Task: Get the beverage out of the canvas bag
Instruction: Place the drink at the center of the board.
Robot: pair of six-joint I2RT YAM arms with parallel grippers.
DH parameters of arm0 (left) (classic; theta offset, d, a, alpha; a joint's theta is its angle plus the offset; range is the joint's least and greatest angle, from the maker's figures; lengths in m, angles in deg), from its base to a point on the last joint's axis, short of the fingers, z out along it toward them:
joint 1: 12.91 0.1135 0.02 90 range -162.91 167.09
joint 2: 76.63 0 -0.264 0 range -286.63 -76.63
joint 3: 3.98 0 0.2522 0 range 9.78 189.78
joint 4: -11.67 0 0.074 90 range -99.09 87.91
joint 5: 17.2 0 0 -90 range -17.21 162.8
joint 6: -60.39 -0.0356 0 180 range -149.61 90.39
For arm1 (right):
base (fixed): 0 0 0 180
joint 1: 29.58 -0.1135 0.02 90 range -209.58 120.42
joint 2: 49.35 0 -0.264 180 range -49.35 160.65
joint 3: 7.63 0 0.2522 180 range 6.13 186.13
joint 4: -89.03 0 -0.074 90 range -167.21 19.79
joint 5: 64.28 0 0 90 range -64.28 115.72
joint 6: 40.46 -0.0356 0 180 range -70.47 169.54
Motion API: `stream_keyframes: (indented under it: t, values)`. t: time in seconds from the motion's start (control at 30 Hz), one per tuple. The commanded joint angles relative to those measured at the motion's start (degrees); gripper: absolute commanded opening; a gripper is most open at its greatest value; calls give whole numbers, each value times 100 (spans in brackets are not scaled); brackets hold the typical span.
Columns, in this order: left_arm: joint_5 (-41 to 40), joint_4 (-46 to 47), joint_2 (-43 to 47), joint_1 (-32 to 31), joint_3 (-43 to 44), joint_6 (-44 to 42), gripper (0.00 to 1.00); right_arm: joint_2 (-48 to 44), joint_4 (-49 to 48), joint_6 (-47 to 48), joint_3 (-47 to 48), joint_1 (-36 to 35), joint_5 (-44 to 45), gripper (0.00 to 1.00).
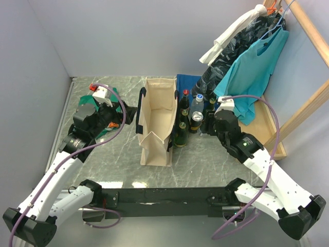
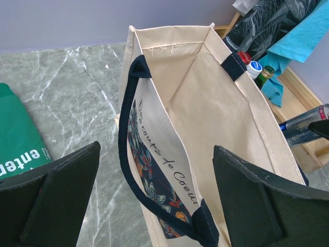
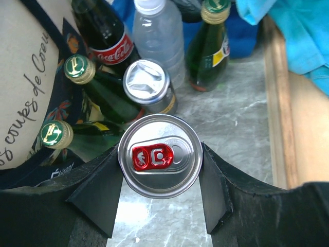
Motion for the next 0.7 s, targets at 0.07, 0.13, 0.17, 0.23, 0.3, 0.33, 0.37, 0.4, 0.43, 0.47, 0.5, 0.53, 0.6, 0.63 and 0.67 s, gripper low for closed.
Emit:
stream_keyframes:
  t: [0.07,0.13,0.17,0.23,0.3,0.33,0.37,0.4,0.43,0.47,0.5,0.53,0.6,0.63,0.67]
  values:
    - [2,104,21,28,50,-109,96,87,-750,-63,-108,-91,-121,0]
    - [-7,95,12,20,50,-109,96,114,-802,-55,-169,-126,-95,0]
    - [2,95,12,28,50,-109,96,122,-837,-81,-187,-126,-68,0]
    - [11,95,30,28,50,-109,96,122,-881,-90,-231,-153,-51,0]
    - [2,95,30,28,50,-117,96,140,-952,-99,-283,-153,-42,0]
    - [-15,95,39,28,59,-117,96,140,-969,-99,-301,-153,-51,0]
    - [-15,87,39,28,42,-117,96,149,-1039,-99,-319,-153,-42,0]
    - [-15,104,47,28,42,-117,96,175,-1066,-107,-362,-153,-42,0]
    - [-15,95,39,28,42,-117,96,193,-1092,-107,-389,-153,-51,0]
    - [-15,95,47,20,50,-117,96,219,-1145,-116,-424,-153,-42,0]
    - [-7,87,39,28,50,-117,96,263,-1163,-125,-442,-153,-51,0]
    - [-7,86,30,28,50,-109,96,272,-1241,-125,-468,-161,-59,0]
    - [2,87,21,28,50,-109,96,333,-1286,-169,-538,-161,-51,0]
    - [2,86,12,20,59,-109,96,351,-1338,-178,-556,-153,-33,0]
    - [-7,86,12,28,50,-109,96,377,-1365,-186,-600,-161,-24,0]
